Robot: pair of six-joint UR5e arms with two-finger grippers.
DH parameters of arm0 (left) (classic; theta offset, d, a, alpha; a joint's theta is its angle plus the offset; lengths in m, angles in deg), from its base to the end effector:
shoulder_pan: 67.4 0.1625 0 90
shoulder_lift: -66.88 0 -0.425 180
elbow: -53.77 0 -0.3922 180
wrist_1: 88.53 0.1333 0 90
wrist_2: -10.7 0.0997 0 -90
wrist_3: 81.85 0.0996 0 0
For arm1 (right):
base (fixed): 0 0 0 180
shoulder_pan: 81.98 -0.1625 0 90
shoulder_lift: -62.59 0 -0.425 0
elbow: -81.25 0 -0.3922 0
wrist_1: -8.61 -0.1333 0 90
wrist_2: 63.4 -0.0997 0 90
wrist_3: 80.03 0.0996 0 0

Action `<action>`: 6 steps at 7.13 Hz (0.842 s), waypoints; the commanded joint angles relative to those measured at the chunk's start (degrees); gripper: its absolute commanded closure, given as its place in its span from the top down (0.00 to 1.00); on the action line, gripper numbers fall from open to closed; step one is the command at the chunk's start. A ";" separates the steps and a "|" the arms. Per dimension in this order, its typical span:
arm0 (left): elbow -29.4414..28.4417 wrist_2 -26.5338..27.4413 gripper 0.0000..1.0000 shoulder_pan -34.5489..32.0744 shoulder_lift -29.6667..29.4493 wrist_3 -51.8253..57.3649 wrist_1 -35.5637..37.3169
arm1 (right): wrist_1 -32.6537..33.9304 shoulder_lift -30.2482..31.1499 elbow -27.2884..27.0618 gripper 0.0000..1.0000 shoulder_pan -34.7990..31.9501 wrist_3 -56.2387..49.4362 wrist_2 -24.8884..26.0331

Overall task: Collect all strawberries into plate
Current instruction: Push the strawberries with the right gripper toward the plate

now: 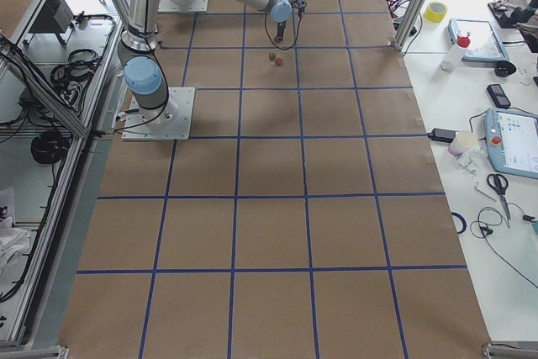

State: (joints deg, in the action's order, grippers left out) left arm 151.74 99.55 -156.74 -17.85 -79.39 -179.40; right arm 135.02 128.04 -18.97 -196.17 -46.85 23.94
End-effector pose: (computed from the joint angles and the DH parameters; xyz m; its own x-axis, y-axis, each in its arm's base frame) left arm -0.1302 -0.4476 0.4616 -0.9993 0.0301 0.0227 0.0314 0.9976 0.0614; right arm 0.3722 -0.4919 0.2288 -0.9863 0.1554 -0.0545 0.1556 0.9878 0.0014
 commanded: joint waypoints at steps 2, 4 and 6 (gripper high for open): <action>0.12 0.00 1.00 -0.05 0.00 0.00 -0.01 | -7.50 5.04 -3.38 0.96 4.57 11.15 1.08; 0.12 0.00 1.00 -0.05 -0.09 0.00 -0.01 | -5.23 4.08 -6.20 0.93 5.11 18.21 0.99; 0.21 0.00 1.00 -0.05 -0.09 0.00 -0.01 | -0.56 3.11 -9.10 0.95 5.11 18.94 0.99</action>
State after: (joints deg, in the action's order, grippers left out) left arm 151.89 99.55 -156.78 -17.90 -79.39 -179.41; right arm 132.49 131.57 -26.43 -191.10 -28.62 24.93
